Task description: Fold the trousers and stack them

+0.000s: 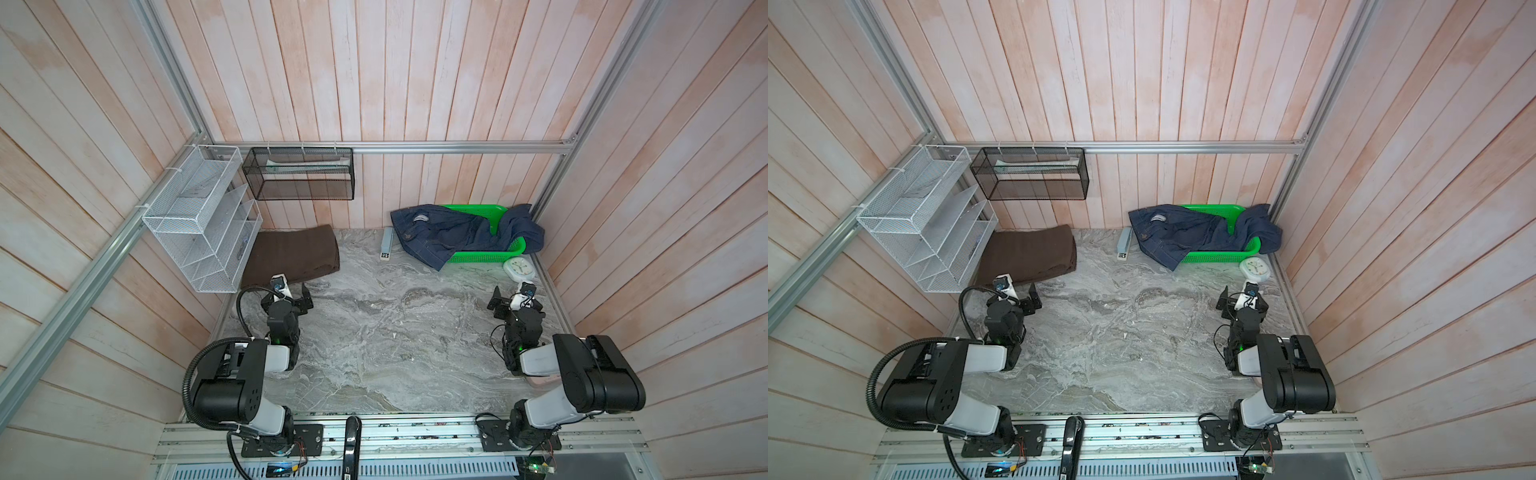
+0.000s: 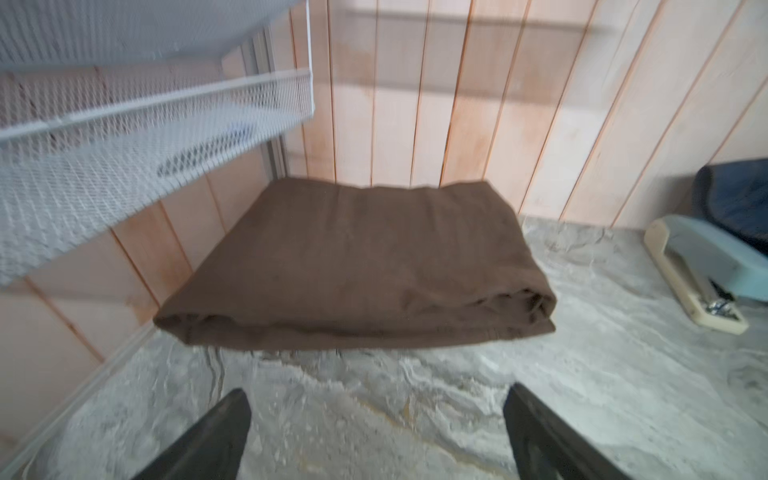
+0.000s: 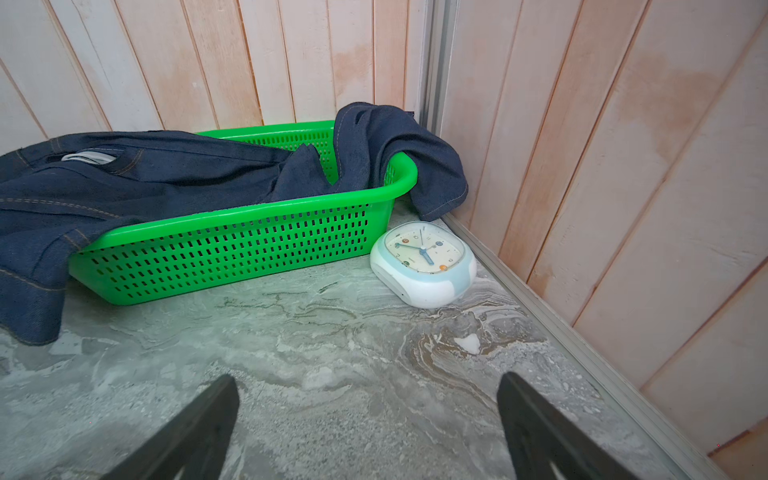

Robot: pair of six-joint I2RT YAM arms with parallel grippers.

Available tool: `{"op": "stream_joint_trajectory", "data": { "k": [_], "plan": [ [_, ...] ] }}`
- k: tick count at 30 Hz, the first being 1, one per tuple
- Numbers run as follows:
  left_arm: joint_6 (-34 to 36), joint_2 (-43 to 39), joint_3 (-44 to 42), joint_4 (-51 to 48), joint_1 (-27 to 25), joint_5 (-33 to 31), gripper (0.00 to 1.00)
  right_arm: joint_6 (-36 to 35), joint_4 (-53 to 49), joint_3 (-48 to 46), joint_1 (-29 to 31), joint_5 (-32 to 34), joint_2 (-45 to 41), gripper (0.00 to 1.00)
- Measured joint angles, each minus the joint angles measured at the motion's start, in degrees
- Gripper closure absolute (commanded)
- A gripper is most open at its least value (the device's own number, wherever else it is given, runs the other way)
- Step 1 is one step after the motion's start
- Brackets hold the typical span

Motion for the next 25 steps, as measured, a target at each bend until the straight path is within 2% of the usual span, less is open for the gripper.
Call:
{"op": "stream_joint_trajectory", "data": {
  "k": [10,25],
  "plan": [
    [0.76,0.96,-1.51,2.19,0.42,4.26,0.00,0.00,-0.24,0.00,0.00,-0.17,0.00,0.02],
    [0.79,0.96,-1.51,2.27,0.42,4.50,0.00,0.00,-0.02,-0.24,0.00,-0.11,0.00,0.02]
  ]
}}
